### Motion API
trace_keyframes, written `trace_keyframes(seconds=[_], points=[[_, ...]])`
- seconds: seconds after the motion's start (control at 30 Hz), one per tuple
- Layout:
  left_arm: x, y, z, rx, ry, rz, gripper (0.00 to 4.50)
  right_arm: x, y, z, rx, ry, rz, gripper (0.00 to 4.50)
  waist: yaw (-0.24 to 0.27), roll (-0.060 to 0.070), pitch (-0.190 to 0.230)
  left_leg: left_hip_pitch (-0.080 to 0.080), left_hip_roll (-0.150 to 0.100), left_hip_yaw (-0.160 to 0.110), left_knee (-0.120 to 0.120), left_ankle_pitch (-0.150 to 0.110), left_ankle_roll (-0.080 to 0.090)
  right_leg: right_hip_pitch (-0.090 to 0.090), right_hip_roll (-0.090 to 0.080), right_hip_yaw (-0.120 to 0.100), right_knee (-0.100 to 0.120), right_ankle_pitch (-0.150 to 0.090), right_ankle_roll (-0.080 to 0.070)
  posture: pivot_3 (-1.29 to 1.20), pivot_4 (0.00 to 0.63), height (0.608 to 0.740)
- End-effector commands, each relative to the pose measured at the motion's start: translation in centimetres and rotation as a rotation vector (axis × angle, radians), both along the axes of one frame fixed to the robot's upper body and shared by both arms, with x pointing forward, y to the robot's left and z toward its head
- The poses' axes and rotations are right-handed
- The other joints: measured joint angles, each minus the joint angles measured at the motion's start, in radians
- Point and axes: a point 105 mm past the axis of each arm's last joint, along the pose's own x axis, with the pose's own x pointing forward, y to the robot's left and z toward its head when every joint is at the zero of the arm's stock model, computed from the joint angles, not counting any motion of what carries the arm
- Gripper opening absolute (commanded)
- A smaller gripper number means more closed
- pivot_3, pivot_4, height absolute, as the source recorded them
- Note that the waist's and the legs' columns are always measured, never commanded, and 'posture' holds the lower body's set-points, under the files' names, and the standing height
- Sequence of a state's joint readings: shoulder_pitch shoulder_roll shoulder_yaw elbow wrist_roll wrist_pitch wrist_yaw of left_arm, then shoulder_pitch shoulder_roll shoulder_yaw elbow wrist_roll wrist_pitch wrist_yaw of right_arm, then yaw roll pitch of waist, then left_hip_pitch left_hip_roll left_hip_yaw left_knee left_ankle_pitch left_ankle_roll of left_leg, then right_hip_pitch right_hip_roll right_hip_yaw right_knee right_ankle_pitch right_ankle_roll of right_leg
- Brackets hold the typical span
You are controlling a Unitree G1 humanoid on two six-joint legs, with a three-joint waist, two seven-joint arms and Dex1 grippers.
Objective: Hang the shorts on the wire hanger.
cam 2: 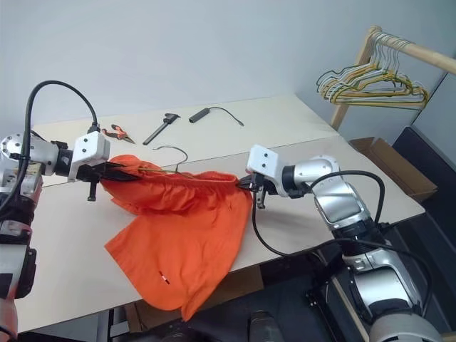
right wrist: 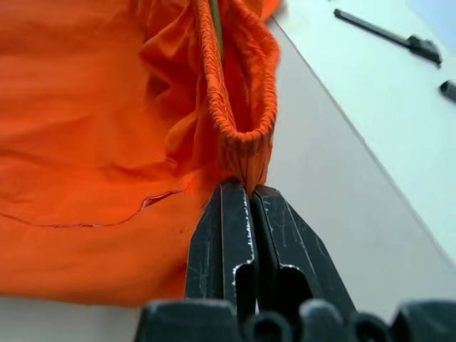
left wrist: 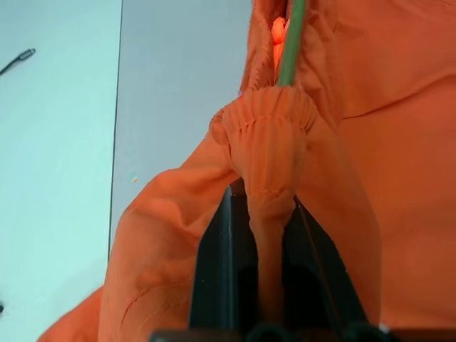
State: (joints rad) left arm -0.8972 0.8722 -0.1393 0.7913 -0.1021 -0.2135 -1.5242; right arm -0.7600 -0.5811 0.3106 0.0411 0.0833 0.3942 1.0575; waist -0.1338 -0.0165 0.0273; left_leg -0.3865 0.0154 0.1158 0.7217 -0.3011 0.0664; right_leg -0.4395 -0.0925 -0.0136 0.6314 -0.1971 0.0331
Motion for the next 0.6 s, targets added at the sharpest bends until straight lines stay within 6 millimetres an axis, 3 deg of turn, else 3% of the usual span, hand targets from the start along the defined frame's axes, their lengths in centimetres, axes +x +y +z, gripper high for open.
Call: trace_keyframes(seconds=[0.03,0.37,0.6], points=[[0.3,-0.5,2.5,-0.021,-0.092,-0.021,0.0,0.7,0.9,1.4,-0.034,-0.093,-0.002,0.04,-0.001,0.0,0.0,0.0,0.0,0.0,0.0,0.0,0.0,0.0,0.0,0.0,0.0,0.0,0.0,-0.15,0.0,0.74],[0.7,-0.8,3.2,-0.078,-0.138,0.004,0.0,0.9,1.3,0.7,-0.102,-0.15,0.046,0.04,0.002,0.0,0.0,-0.002,0.0,0.0,0.002,0.0,-0.001,0.0,-0.001,0.0,-0.001,0.0,0.001,-0.13,0.0,0.74],[0.4,-1.5,2.8,-0.099,-0.12,-0.03,0.0,1.0,3.2,1.9,-0.08,-0.201,0.086,0.04,-0.001,0.0,0.0,-0.002,0.0,0.0,0.002,0.001,-0.001,0.0,0.0,0.0,0.0,0.0,0.001,-0.14,0.0,0.74]])
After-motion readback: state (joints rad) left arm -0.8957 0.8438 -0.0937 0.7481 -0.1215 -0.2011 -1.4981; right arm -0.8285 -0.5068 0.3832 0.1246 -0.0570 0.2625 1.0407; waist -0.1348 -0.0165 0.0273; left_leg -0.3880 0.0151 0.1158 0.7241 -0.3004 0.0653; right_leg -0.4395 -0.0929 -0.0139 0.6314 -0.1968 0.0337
